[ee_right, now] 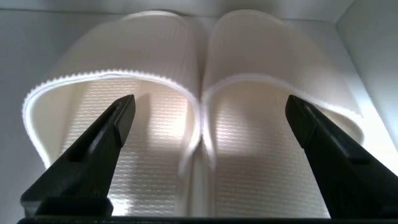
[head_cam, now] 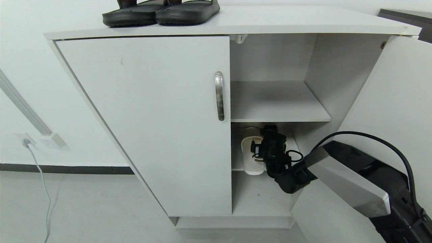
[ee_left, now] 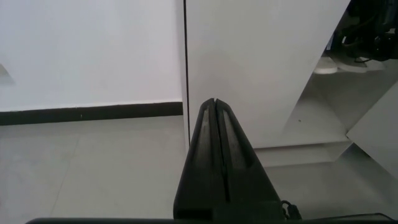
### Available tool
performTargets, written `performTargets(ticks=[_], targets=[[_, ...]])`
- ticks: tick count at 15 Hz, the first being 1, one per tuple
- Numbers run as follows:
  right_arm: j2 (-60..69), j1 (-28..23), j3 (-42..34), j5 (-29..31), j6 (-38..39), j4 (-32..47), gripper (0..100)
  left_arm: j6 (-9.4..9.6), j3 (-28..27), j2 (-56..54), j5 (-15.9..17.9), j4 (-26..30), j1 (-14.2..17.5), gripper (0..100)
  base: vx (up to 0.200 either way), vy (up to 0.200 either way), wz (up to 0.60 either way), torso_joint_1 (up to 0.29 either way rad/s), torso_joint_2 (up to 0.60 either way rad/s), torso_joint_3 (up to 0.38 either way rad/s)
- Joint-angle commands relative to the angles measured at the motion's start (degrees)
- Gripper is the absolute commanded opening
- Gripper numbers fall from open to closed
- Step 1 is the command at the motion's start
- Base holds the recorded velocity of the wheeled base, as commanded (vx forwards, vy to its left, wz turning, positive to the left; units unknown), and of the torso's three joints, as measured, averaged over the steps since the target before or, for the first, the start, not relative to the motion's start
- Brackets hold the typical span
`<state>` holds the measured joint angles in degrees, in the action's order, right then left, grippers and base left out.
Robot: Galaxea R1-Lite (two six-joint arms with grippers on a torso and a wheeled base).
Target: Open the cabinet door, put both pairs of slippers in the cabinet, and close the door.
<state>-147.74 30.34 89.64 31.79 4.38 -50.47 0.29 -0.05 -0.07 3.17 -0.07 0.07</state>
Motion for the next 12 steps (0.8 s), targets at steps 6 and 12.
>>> performTargets(ticks=[6, 12], targets=[[7.99, 2.09, -12.65, 0.20, 0.02, -4.37, 100, 0.15, -0.04, 0.07, 0.08, -0.01, 0.01, 0, 0.000, 0.000, 0.00, 0.000, 0.00, 0.000], [21.09, 8.42, -36.99, 0.29, 0.11, -12.64, 100, 0.06, 0.05, 0.07, 0.17, -0.01, 0.01, 0, 0.000, 0.000, 0.00, 0.000, 0.00, 0.000]])
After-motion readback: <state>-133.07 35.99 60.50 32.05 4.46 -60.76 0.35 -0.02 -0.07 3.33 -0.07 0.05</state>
